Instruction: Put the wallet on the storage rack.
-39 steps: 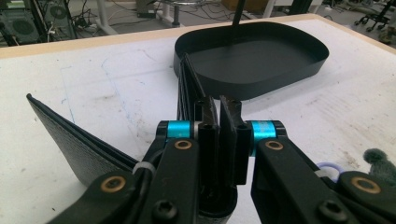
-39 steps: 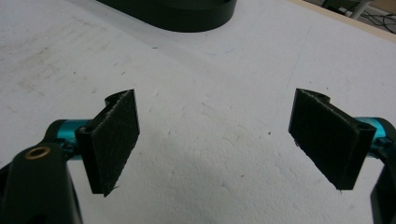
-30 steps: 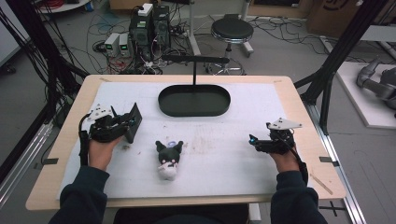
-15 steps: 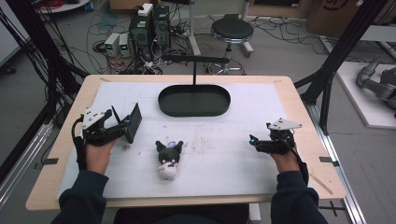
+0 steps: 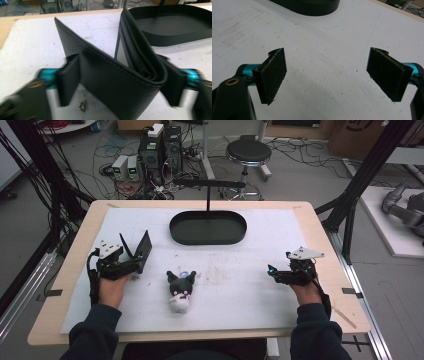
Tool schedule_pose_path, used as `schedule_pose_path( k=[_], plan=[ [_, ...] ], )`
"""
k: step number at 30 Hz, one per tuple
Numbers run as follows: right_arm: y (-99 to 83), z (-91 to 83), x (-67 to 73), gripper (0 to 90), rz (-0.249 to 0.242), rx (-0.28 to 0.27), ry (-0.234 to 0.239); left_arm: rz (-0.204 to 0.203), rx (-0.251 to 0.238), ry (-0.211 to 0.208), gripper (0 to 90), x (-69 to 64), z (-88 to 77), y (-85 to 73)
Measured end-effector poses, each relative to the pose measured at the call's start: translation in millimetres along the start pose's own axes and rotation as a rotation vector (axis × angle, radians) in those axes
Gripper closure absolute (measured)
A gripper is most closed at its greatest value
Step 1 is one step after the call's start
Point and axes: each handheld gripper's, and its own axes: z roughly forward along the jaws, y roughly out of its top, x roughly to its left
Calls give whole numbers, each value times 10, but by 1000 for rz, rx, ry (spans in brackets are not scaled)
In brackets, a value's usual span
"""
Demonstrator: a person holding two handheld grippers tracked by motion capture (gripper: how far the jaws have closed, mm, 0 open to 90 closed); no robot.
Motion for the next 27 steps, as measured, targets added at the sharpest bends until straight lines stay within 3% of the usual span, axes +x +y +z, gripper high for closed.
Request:
schedule_pose_path(
  k=[4, 8, 9, 14, 19, 20, 26, 27],
  plan=[
    [-9, -7, -5, 165, 2, 0, -3, 10, 12, -20, 481, 2, -22, 13],
    [-12, -10, -3, 165, 7, 0, -2, 32, 20, -23, 727, 8, -44, 32],
    [-13, -14, -2, 165, 11, 1, -1, 29, 22, -26, 744, 27, -48, 36],
    [-14, -18, -12, 165, 9, -3, -3, 20, 20, -35, 757, 60, -62, 61],
    [-15, -20, -14, 165, 12, -2, -3, 13, -19, -63, 759, 101, -99, 92],
    [-15, -19, -14, 165, 12, -2, -4, 12, -36, -90, 759, 121, -115, 109],
    [-8, -32, -29, 165, 20, -11, -4, 17, -69, -141, 761, 116, -108, 175],
    [-6, -37, -32, 165, 23, -15, -6, 2, -74, -172, 761, 109, -102, 233]
  ],
)
